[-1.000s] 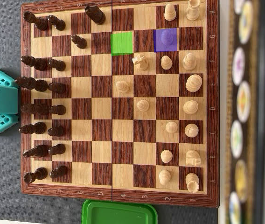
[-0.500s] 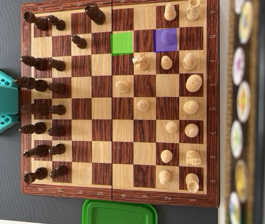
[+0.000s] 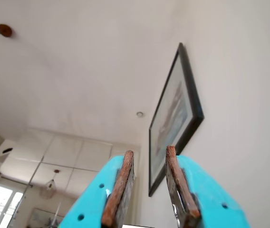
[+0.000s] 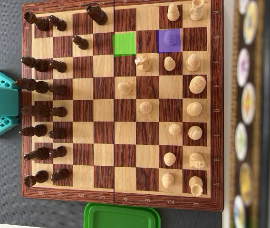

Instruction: Play chess

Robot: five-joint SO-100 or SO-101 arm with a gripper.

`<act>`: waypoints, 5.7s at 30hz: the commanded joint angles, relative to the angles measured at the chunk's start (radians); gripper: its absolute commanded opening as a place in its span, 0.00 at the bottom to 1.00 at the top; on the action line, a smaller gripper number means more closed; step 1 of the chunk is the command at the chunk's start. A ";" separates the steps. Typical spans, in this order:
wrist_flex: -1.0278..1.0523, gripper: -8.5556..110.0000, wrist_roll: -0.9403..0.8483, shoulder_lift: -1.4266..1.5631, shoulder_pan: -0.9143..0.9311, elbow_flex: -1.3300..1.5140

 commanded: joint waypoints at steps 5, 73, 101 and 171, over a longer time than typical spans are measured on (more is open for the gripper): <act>0.222 0.17 -0.002 -0.002 0.006 -0.089; 2.160 0.17 0.167 -1.499 -0.267 -1.163; 2.290 0.18 0.172 -2.013 -0.308 -1.671; 2.200 0.22 0.160 -2.407 -0.284 -1.977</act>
